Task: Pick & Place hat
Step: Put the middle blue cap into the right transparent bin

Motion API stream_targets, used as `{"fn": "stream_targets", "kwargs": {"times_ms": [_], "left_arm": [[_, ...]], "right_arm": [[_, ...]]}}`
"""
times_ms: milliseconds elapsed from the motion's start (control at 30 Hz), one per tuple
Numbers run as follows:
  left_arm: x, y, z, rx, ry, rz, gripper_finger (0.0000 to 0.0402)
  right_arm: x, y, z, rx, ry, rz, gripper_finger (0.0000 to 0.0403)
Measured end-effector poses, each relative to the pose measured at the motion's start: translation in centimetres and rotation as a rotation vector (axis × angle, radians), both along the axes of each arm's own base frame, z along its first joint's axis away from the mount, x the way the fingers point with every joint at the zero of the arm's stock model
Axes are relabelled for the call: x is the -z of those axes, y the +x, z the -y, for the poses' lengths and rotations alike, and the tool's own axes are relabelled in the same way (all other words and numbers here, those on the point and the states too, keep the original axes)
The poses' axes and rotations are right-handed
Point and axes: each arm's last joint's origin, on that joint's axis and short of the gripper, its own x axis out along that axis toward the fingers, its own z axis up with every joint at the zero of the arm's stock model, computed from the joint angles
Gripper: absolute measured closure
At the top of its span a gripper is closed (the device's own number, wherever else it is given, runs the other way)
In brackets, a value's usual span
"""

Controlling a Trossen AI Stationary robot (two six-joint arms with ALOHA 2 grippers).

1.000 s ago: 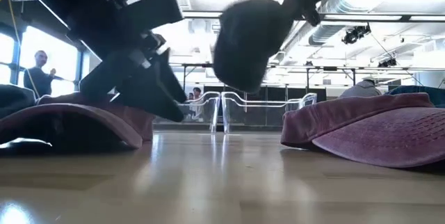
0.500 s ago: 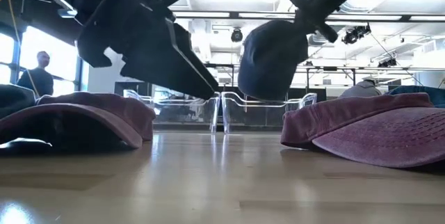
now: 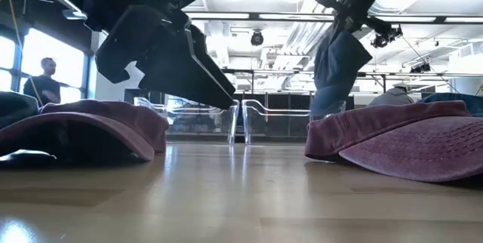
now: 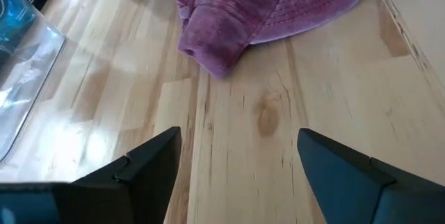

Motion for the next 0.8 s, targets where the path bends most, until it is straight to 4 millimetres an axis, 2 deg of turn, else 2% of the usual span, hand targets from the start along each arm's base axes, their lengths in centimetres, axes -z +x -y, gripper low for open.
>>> {"fn": "stream_targets", "kwargs": {"times_ms": [200, 333, 533, 800], "left_arm": [[0.0, 0.0, 0.0, 0.0, -0.001, 0.001, 0.0119], [0.0, 0.0, 0.0, 0.0, -0.001, 0.001, 0.0119], [0.1, -0.1, 0.0, -0.007, -0.025, -0.007, 0.0119], [0.2, -0.2, 0.0, -0.019, -0.043, -0.021, 0.0119]], "right_arm": [[0.3, 1.2, 0.4, 0.016, 0.003, 0.057, 0.0401], [1.3, 2.6, 1.0, 0.013, 0.016, 0.045, 0.0401], [3.5, 4.2, 1.9, -0.047, 0.03, -0.079, 0.0396], [4.7, 4.9, 2.6, -0.109, -0.024, -0.221, 0.0394]]}}
